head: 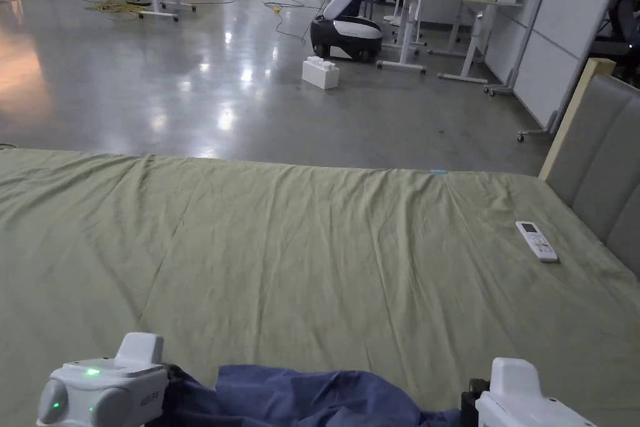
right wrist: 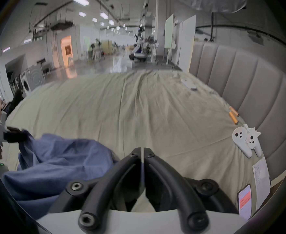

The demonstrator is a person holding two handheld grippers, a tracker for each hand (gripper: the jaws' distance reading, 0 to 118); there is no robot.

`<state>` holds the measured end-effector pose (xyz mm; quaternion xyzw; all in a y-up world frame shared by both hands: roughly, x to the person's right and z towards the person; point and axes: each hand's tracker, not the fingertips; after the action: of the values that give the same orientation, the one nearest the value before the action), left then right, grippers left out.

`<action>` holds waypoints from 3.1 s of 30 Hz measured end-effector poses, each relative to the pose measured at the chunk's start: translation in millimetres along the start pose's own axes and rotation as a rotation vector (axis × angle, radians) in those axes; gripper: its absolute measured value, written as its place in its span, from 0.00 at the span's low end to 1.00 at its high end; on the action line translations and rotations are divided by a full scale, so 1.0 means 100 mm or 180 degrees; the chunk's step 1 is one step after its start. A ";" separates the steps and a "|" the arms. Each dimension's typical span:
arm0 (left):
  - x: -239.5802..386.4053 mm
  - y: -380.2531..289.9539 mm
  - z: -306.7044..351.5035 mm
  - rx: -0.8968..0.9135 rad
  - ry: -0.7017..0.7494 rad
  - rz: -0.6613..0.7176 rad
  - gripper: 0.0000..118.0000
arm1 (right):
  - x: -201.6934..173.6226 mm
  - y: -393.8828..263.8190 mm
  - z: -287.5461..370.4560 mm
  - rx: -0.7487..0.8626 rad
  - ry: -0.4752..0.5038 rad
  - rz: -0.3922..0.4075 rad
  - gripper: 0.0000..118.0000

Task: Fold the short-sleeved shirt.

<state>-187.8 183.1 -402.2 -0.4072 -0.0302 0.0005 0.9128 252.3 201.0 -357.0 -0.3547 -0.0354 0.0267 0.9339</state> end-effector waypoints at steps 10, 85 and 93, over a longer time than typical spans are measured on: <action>-0.16 -0.12 0.37 0.0226 0.0042 0.0162 0.05 | -0.20 -0.30 -0.85 -0.1051 0.0229 0.0341 0.34; -1.60 1.67 2.46 0.1745 0.0828 0.0434 0.05 | -0.36 2.36 1.28 0.1776 -0.0388 0.0501 0.03; -1.54 0.28 2.31 0.1377 0.0717 0.0459 0.05 | -0.29 1.00 1.36 0.1403 -0.0401 0.0548 0.03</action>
<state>-353.4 369.5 -277.2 -0.2010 0.1016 0.0266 0.9740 209.6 363.4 -322.7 -0.1417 -0.0565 0.1353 0.9790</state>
